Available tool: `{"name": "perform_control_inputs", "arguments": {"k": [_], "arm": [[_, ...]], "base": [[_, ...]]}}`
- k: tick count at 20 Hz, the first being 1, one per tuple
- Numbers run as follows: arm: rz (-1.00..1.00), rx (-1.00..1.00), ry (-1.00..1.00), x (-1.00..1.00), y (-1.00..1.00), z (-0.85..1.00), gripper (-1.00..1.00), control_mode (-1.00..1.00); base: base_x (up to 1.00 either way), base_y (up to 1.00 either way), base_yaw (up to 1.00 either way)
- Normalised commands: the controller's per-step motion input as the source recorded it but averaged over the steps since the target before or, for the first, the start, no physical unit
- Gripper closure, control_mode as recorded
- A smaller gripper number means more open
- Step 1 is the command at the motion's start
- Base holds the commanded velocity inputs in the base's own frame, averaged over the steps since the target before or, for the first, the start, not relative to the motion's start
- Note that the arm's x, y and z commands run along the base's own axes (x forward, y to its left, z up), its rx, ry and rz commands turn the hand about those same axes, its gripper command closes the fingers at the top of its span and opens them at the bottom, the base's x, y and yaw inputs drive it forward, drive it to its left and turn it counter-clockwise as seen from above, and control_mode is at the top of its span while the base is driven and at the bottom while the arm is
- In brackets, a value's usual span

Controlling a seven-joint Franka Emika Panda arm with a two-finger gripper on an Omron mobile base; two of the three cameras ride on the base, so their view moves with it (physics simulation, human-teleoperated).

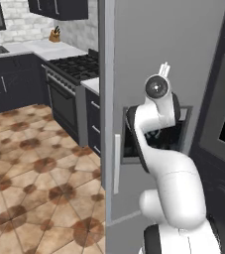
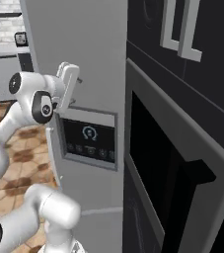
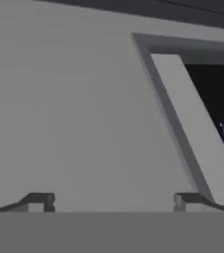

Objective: Take the broccoli and orange from the second highest rack and move them to the highest rack where the broccolis are located, to maximize freezer space. Close the freezer door after rearranging.

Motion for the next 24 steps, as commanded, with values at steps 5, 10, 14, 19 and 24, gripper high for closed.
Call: {"name": "perform_control_inputs", "arguments": {"k": [5, 10, 14, 19, 24], "arm": [[-0.16, 0.0, -0.02, 0.66, -0.3, -0.34, -1.0, -1.0], [-0.19, 0.0, -0.07, 0.63, -0.3, -0.3, -1.0, -1.0], [-0.18, 0.01, -0.06, 0.48, -0.37, -0.3, -1.0, -1.0], [-0.17, 0.01, -0.02, 0.38, -0.46, -0.28, -1.0, -1.0], [-0.17, 0.02, 0.0, 0.33, -0.53, -0.33, -1.0, -1.0]], "base": [[0.0, 0.0, 0.0], [0.0, 0.0, 0.0], [0.0, 0.0, 0.0], [0.0, 0.0, 0.0], [0.0, 0.0, 0.0]]}}
